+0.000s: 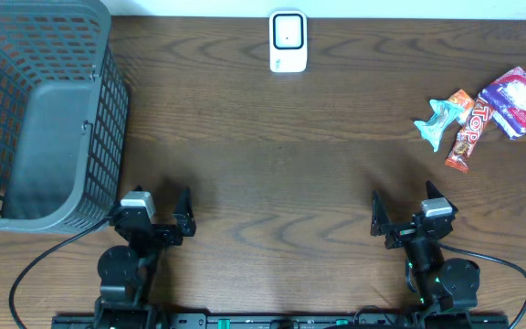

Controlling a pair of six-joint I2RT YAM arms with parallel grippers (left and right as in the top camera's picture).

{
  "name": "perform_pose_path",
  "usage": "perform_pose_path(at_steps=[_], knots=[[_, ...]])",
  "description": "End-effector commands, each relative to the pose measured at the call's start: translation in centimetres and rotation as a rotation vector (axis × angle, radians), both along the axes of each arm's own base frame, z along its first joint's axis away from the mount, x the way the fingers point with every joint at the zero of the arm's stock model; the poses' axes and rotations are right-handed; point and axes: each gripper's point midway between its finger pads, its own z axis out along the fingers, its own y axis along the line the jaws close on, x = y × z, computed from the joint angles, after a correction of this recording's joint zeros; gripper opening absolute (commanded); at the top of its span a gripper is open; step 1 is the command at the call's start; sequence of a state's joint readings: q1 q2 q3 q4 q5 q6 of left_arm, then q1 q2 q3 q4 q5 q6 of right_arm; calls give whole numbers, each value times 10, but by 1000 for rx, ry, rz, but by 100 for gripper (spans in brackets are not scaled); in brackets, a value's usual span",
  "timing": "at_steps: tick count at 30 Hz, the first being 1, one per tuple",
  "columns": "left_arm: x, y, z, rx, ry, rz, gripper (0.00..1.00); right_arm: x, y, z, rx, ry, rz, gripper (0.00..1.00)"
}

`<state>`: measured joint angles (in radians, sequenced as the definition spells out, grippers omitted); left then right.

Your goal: Scan the item barcode

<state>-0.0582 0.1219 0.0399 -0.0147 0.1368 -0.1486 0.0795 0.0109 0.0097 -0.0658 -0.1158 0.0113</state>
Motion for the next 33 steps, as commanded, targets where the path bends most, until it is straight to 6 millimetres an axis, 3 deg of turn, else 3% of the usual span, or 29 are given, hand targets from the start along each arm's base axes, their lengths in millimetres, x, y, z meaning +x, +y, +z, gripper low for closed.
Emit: perform_pose_path(at_steps=[1,8,12,33], knots=[[0,4,-1,21,-41,8,98,0,0,-1,3,0,-1,99],[-1,10,10,73,-95,35,98,0,0,-1,3,0,-1,99],[-4,10,-2,112,-48,29,98,0,0,-1,3,0,-1,99],[-4,14,-3,154,-49,41,98,0,0,-1,3,0,-1,99]])
